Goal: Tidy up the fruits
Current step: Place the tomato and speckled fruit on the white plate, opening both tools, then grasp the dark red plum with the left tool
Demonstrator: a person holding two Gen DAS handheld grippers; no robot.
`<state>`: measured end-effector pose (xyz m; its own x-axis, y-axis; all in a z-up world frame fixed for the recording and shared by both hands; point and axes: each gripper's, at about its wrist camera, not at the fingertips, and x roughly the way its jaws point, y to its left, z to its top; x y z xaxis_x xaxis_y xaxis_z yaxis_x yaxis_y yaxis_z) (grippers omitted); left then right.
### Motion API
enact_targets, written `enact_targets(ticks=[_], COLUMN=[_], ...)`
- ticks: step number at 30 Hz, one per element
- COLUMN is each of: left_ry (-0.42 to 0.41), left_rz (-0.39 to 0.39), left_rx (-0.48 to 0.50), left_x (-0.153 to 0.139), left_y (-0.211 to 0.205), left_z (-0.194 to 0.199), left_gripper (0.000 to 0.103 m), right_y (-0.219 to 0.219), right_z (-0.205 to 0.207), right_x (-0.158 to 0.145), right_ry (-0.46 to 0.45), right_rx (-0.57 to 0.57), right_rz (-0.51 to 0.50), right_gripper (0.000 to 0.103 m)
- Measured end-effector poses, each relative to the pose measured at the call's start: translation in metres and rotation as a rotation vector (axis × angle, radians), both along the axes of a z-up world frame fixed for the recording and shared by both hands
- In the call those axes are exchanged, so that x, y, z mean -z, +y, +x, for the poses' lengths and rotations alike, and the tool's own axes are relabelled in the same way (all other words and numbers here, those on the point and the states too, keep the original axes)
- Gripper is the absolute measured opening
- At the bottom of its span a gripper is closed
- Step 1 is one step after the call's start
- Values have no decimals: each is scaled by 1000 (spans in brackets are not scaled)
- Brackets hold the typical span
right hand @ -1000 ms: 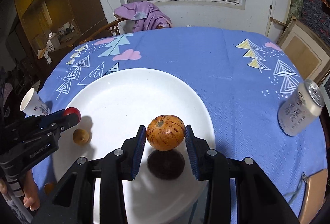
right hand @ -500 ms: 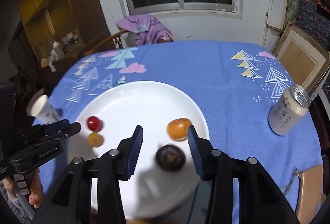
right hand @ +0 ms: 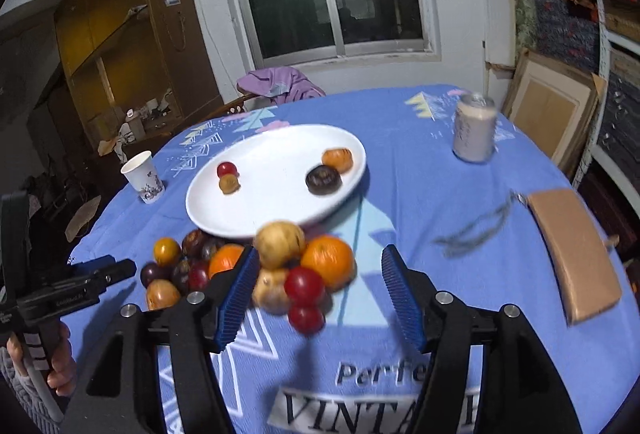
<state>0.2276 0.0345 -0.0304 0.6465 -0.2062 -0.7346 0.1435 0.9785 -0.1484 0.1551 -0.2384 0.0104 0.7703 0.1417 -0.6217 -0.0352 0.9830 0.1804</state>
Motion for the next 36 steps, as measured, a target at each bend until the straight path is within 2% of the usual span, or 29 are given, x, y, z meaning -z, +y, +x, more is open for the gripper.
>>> enact_targets(ticks=[4, 8, 15, 17, 21, 23, 25, 28, 31, 33, 36], left_ry=[-13, 46, 101, 120, 80, 104, 121, 141, 139, 130, 92], left_rz=[8, -16, -35, -74, -94, -164, -184, -154, -125, -122, -60], left_rx=[-9, -10, -35, -44, -169, -168, -160, -122, -141, -145, -146], left_x=[2, 12, 22, 23, 15, 16, 19, 26, 29, 28, 24], left_y=[-1, -2, 6, 17, 50, 63, 64, 53, 50, 50, 45], left_z=[2, 21, 33, 30, 19, 18, 20, 23, 35, 42, 48], left_gripper=[62, 62, 64, 64, 62, 62, 62, 62, 61, 58, 58], right_y=[8, 11, 9, 10, 9, 8, 8, 9, 9, 10, 12], right_z=[1, -2, 0, 0, 1, 2, 3, 5, 5, 6, 6], right_x=[1, -3, -3, -2, -1, 0, 1, 4, 5, 7, 7], right_ry=[-2, -23, -9, -4, -1, 1, 6, 16, 19, 25, 26], right_rx=[-12, -16, -20, -21, -14, -13, -11, -10, -11, -15, -19], right_rz=[-31, -43, -22, -27, -26, -19, -22, -26, -26, -28, -34], right_gripper=[65, 70, 70, 70, 70, 70, 71, 70, 71, 71, 71])
